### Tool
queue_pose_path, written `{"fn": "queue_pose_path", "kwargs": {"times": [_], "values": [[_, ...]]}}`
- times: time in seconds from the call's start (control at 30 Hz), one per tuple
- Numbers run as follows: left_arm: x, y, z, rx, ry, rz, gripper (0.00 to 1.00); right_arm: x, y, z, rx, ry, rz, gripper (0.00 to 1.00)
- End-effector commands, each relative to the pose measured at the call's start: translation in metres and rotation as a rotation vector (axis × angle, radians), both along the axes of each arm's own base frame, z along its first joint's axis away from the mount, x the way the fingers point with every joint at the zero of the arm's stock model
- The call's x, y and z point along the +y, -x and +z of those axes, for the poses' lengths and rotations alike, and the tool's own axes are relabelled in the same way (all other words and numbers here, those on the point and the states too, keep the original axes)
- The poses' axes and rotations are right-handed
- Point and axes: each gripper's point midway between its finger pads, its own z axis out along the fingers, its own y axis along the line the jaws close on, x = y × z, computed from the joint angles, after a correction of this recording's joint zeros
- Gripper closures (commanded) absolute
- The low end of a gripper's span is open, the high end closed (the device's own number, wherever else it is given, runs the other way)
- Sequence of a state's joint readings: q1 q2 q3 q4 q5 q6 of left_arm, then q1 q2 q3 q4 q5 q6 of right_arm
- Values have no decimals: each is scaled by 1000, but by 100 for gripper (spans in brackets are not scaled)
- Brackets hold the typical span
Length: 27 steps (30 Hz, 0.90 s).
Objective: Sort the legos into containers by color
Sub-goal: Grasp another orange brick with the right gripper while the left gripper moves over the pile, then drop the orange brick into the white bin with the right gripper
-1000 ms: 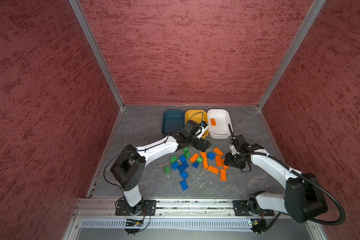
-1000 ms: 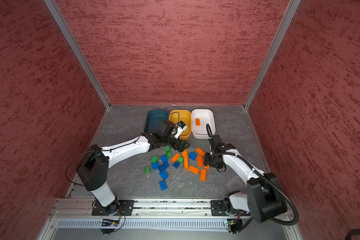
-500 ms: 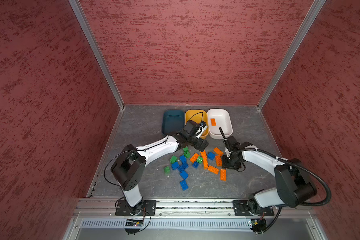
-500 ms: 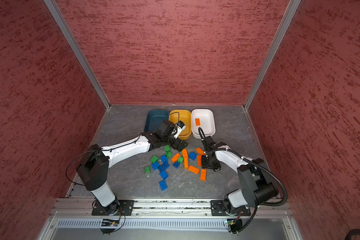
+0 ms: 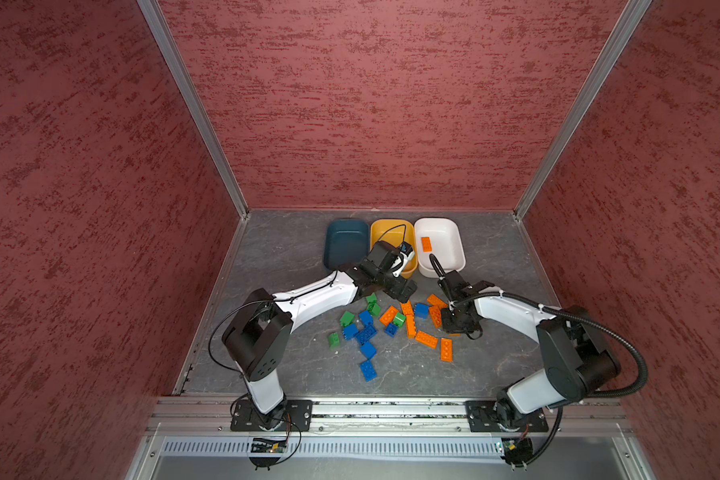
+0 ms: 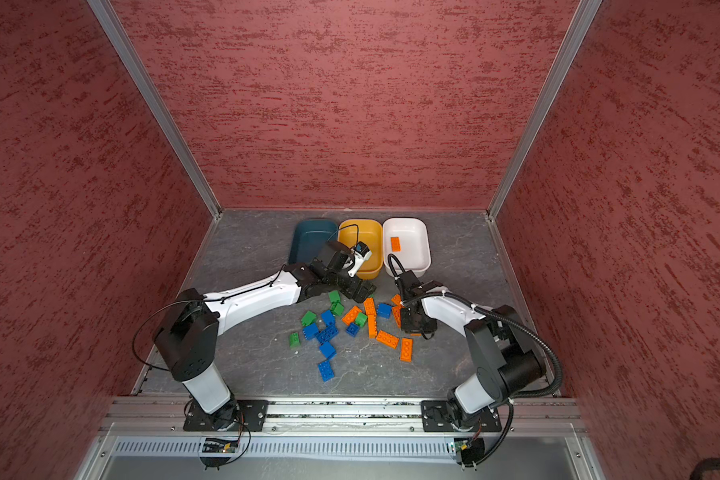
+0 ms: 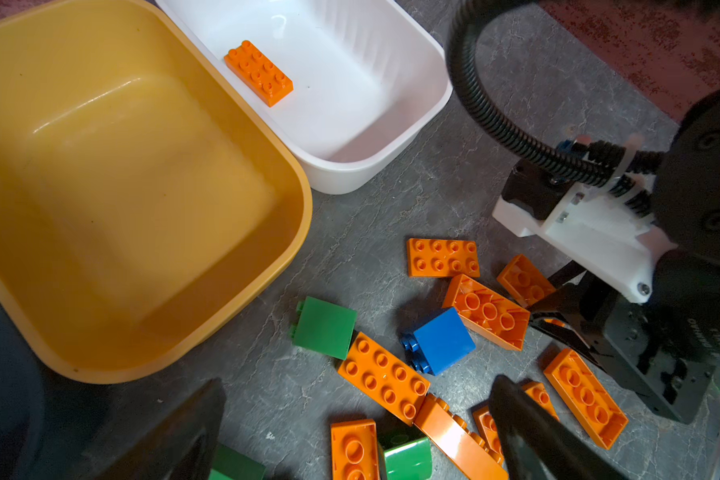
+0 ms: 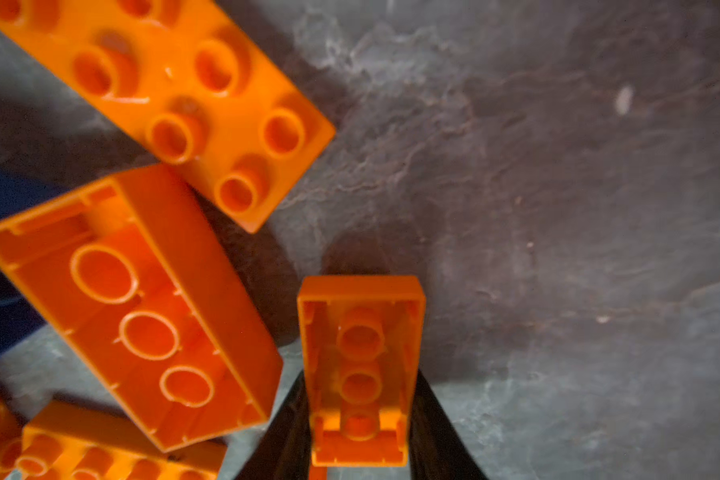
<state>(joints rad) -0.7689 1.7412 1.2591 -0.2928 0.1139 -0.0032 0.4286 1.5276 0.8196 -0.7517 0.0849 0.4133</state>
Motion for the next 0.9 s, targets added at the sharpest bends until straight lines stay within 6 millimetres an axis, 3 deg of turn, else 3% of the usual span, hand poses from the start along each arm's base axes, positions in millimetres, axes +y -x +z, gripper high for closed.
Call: {"fn": "queue_pose_path", "kwargs": {"times": [0.0,0.03,0.13,0.23,0.43,0.63,0.87], "values": [[-4,-4,2,-4,8,4,1,-8,-29,29,-169,49,-29,69],[-4,-5,3,-9,6,7,1,-7,-33,32,-188,50,-27,70],[-1,-7,7,-26,4,24,1,11,-66,66,-354,-31,15,70],[3,-10,9,-37,4,57,1,22,-106,92,-479,-83,4,71],[18,-12,7,-46,-15,135,1,35,-184,112,-566,-128,1,71],[35,-10,7,-58,-56,192,1,23,-239,98,-535,-11,-4,70],[47,-3,3,-54,-71,214,1,-1,-270,75,-515,178,-6,68]]}}
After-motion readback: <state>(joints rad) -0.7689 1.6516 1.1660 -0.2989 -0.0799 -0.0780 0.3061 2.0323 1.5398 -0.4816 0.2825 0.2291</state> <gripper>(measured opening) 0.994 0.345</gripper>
